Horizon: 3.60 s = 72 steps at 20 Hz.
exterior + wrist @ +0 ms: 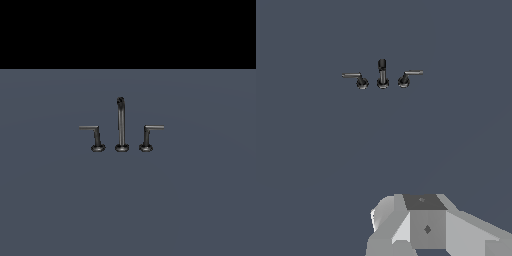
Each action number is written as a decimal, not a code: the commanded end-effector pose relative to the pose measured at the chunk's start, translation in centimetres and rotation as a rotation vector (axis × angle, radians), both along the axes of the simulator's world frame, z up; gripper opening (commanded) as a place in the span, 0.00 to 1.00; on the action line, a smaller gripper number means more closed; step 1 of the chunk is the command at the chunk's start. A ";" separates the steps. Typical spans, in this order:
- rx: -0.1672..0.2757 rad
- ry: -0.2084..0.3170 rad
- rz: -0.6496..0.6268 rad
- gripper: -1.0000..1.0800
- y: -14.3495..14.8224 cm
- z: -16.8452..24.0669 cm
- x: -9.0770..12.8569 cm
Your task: Turn on the faucet by rotating a designated handle.
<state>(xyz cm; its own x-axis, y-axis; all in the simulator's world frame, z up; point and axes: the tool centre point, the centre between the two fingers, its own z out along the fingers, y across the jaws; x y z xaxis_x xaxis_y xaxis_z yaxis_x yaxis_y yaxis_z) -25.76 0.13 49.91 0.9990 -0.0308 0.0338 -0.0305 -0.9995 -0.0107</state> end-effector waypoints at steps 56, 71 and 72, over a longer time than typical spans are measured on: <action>0.023 0.025 -0.902 0.00 15.3 -23.4 14.6; 0.026 0.029 -1.138 0.00 16.5 -29.5 20.3; 0.025 0.029 -1.154 0.00 16.5 -29.9 20.7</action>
